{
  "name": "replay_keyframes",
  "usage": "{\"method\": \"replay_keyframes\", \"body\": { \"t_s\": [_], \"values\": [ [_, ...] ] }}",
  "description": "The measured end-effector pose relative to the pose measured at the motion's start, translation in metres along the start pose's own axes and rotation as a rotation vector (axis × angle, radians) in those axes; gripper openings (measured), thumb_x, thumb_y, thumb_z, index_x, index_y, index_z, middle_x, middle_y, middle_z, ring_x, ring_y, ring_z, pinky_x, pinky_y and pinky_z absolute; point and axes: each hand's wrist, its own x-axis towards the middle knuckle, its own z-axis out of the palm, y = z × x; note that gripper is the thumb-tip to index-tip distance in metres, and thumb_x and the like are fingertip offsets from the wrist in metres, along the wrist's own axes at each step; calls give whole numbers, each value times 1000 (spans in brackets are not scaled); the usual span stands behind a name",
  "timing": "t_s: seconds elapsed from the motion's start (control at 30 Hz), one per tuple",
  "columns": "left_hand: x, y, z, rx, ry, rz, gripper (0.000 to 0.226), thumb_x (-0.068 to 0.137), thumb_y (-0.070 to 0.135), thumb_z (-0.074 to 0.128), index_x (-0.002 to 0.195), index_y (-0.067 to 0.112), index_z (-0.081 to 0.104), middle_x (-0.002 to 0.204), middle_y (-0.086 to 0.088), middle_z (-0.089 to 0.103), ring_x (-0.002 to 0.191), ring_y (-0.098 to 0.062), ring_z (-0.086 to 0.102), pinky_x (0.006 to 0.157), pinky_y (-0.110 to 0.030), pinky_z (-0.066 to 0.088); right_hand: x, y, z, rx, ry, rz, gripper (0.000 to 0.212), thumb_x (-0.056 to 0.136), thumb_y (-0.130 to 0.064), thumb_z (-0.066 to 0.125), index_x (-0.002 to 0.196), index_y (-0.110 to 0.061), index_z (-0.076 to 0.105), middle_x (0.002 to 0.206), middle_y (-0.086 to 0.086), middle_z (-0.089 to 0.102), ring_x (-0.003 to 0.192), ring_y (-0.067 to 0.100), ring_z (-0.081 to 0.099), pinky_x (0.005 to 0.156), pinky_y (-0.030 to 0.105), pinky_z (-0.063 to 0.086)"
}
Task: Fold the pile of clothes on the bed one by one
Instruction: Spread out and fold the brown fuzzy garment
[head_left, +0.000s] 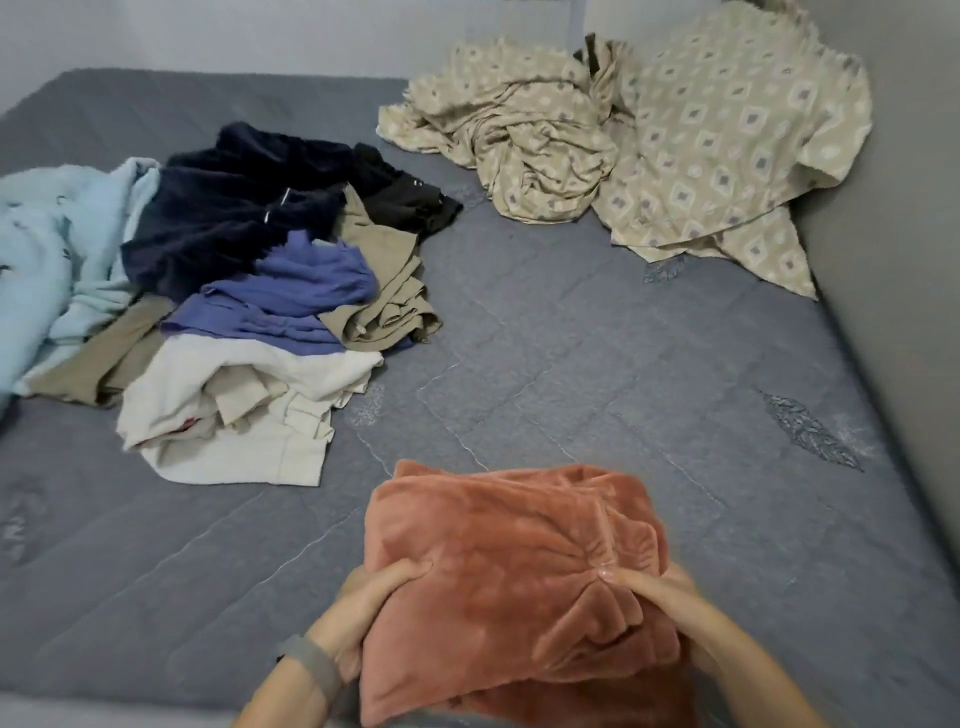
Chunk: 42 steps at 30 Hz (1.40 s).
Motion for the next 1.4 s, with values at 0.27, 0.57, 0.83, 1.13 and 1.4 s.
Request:
{"method": "replay_keyframes", "body": {
  "t_s": [0.27,0.57,0.83,1.13,1.4],
  "values": [
    [-222,85,-103,-286,152,153,59,60,22,84,112,1,67,110,-22,69,103,-34,66,96,-44,46,-140,-186,142,-250,-316,-156,96,12,-51,91,99,-13,72,87,-3,76,80,9,72,65,20,54],
    [-443,81,-282,-618,465,355,89,37,37,92,116,5,65,111,-15,70,106,-29,66,97,-42,47,-279,-274,418,-489,-667,-279,85,36,-46,93,113,-22,67,105,-5,74,95,12,70,84,32,53],
    [-547,79,-407,-739,744,513,59,60,21,87,112,3,65,103,-13,73,95,-25,70,83,-36,52,-341,-276,608,-584,-879,-304,82,38,-41,93,113,-20,67,103,-1,74,94,17,71,86,38,54],
    [-505,133,-520,-765,714,490,71,51,32,87,113,4,66,106,-13,72,100,-26,69,96,-43,49,-299,-324,731,-628,-897,-294,69,45,-35,92,107,-14,70,98,3,75,90,19,72,78,34,54],
    [-442,228,-635,-746,757,433,25,82,20,68,102,5,71,99,-13,73,94,-26,68,82,-38,52,-233,-401,859,-717,-867,-320,59,54,-33,92,108,-19,70,99,-1,75,91,15,71,84,35,54]
  ]
}}
